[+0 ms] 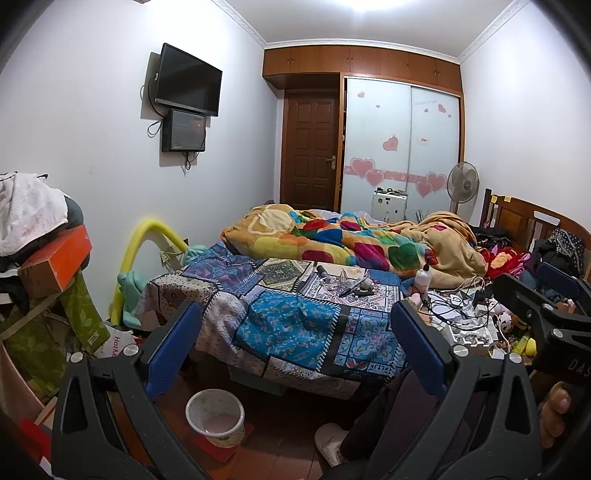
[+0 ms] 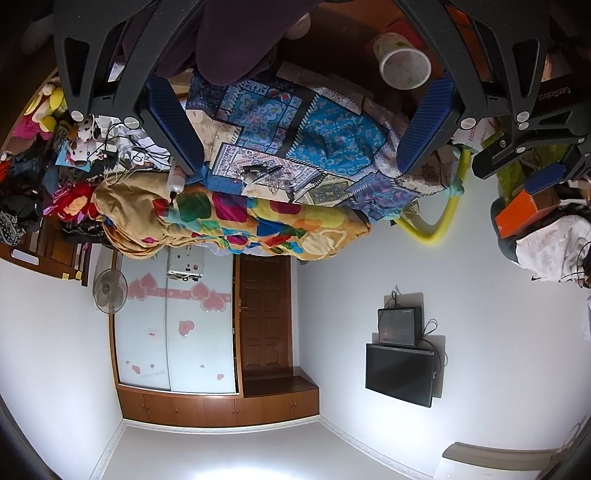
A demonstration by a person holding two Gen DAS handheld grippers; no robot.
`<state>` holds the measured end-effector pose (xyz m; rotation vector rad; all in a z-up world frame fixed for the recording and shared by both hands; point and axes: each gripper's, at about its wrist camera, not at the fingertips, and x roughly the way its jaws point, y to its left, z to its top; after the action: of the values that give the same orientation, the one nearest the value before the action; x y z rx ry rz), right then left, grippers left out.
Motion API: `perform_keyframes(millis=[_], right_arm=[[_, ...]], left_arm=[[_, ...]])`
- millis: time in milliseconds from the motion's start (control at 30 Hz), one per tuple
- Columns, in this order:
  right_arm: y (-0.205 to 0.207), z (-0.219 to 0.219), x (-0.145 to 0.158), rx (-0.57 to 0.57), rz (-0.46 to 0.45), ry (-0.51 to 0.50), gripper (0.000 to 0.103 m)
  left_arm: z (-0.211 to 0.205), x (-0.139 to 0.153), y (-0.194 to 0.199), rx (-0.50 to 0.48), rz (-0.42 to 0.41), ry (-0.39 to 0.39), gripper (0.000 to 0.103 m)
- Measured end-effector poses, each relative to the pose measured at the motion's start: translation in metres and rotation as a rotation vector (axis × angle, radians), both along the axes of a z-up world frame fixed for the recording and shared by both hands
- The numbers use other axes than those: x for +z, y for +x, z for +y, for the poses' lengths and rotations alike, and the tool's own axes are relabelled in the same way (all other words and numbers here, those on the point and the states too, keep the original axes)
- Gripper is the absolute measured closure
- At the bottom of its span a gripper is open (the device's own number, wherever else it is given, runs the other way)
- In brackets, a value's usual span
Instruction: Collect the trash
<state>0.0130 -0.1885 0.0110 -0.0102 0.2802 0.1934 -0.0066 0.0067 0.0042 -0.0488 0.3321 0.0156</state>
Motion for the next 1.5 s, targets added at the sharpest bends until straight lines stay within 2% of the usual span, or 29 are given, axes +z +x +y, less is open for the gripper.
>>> perform_keyframes(millis=[1500], right_arm=[[-0.0003, 0.0036, 0.0027, 0.001, -0.01, -0.001, 0.0]], left_arm=[[0.0066, 0.002, -0.0007, -0.008, 0.003, -0.017, 0.0]])
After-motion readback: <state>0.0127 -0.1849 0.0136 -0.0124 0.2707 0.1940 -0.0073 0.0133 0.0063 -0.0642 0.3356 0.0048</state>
